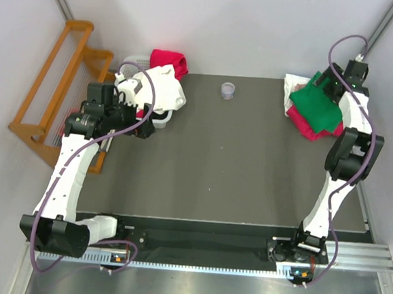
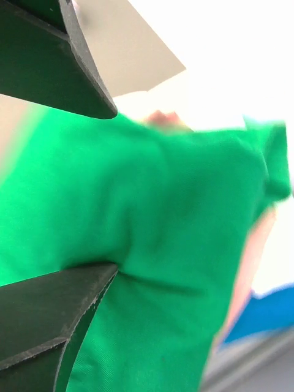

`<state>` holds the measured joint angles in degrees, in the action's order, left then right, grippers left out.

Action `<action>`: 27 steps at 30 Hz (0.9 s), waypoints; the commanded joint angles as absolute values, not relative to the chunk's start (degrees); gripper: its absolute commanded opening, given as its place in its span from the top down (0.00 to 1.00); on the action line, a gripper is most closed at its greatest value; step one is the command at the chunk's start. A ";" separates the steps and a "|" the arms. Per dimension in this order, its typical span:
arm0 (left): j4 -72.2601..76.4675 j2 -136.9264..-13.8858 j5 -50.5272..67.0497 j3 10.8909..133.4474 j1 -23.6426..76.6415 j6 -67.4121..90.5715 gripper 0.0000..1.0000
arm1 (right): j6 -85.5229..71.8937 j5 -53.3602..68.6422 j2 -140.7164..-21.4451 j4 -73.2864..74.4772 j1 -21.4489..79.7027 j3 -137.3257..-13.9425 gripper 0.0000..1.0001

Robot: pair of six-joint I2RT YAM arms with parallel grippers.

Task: Fold and stack the t-shirts
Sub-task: Neatly place the folded tshirt to the corner, then reset both grippers

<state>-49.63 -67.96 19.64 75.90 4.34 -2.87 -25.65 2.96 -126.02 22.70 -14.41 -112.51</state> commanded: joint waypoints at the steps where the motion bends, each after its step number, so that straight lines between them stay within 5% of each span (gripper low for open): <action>1: -49.13 -65.83 19.51 77.61 3.96 -2.11 0.01 | -24.00 12.39 -111.83 24.79 -9.33 -113.29 0.00; 13: -46.41 -66.36 9.68 78.84 3.87 -0.52 0.01 | -18.28 5.02 -81.58 26.01 18.87 -88.20 0.00; 19: -43.43 -64.78 4.66 74.01 3.78 -2.55 0.01 | -19.51 5.71 -67.34 21.36 21.71 -69.47 0.00; 27: -37.62 -69.68 6.32 66.98 3.78 -0.97 0.01 | -19.60 3.08 -59.34 22.68 22.50 -59.33 0.00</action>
